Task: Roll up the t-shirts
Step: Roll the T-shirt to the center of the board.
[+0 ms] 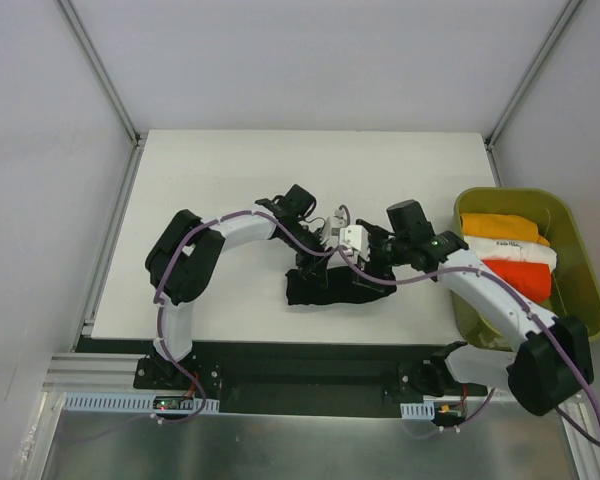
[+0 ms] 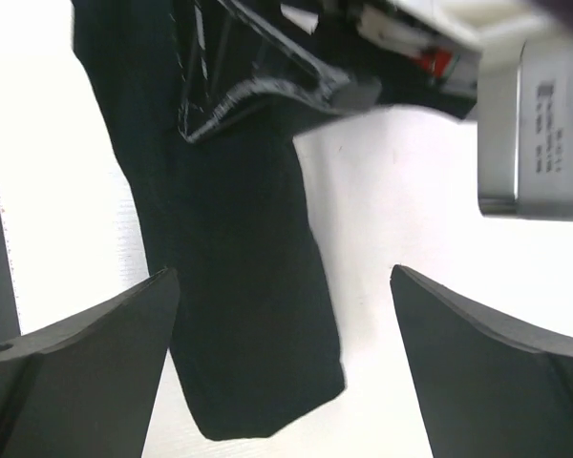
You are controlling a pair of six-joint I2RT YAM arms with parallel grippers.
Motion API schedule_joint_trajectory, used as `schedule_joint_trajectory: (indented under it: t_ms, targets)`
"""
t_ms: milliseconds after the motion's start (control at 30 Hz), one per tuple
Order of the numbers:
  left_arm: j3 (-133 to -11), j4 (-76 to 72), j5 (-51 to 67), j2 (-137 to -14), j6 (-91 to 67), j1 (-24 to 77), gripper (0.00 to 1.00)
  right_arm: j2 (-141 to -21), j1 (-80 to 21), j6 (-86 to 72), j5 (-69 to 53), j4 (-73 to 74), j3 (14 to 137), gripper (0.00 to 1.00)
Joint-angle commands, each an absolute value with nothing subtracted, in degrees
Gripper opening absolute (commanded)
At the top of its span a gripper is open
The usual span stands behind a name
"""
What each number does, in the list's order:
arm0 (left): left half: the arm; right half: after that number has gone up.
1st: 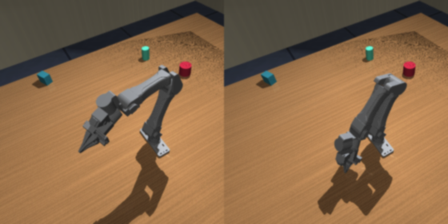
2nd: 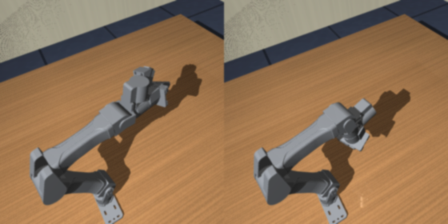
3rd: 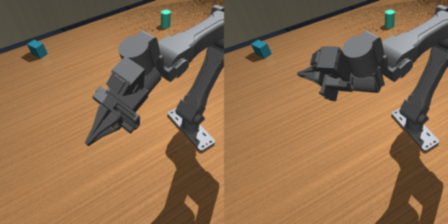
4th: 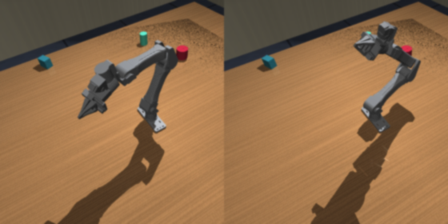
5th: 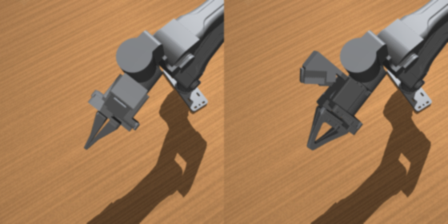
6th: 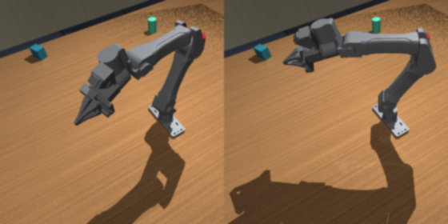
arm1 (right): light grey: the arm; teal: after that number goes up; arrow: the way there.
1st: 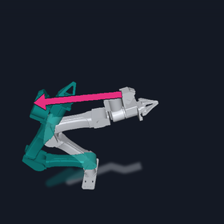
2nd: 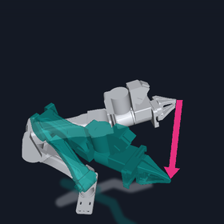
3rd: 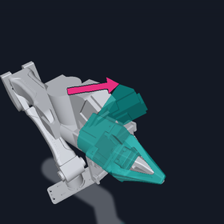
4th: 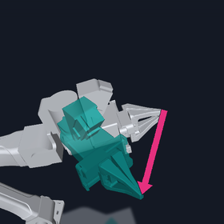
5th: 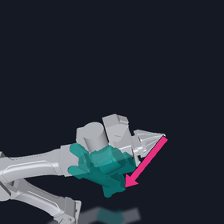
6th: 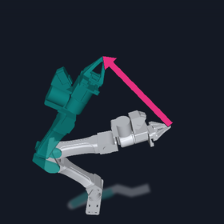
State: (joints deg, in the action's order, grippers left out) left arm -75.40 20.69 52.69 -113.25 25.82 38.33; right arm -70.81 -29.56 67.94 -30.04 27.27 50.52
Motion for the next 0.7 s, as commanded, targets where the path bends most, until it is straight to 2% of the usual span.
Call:
schedule_joint_trajectory:
  t_ms: [0, 33, 67, 400, 667]
  targets:
    - [-78.13, 19.95, 57.22, -111.18, 23.38, 39.11, 0.62, -64.95, -30.58, 72.07, -32.52, 31.02, 47.3, 0.96]
    - [-78.31, 19.95, 57.83, -110.92, 22.77, 38.42, 0.84, -64.95, -31.2, 72.24, -32.26, 31.29, 46.85, 0.96]
    - [-78.57, 19.95, 58.18, -110.4, 21.46, 38.06, 0.99, -65.04, -31.38, 72.25, -32.17, 31.2, 46.32, 0.96]
    - [-81.82, 20.21, 59.85, -107.75, 11.08, 27.26, 0.99, -65.3, -39.09, 71.72, -27.78, 21.11, 40.17, 0.96]
    - [-82.79, 20.13, 60.38, -106.61, 10.55, 19.08, 0.99, -70.57, -44.38, 71.46, -23.65, 15.47, 39.2, 0.96]
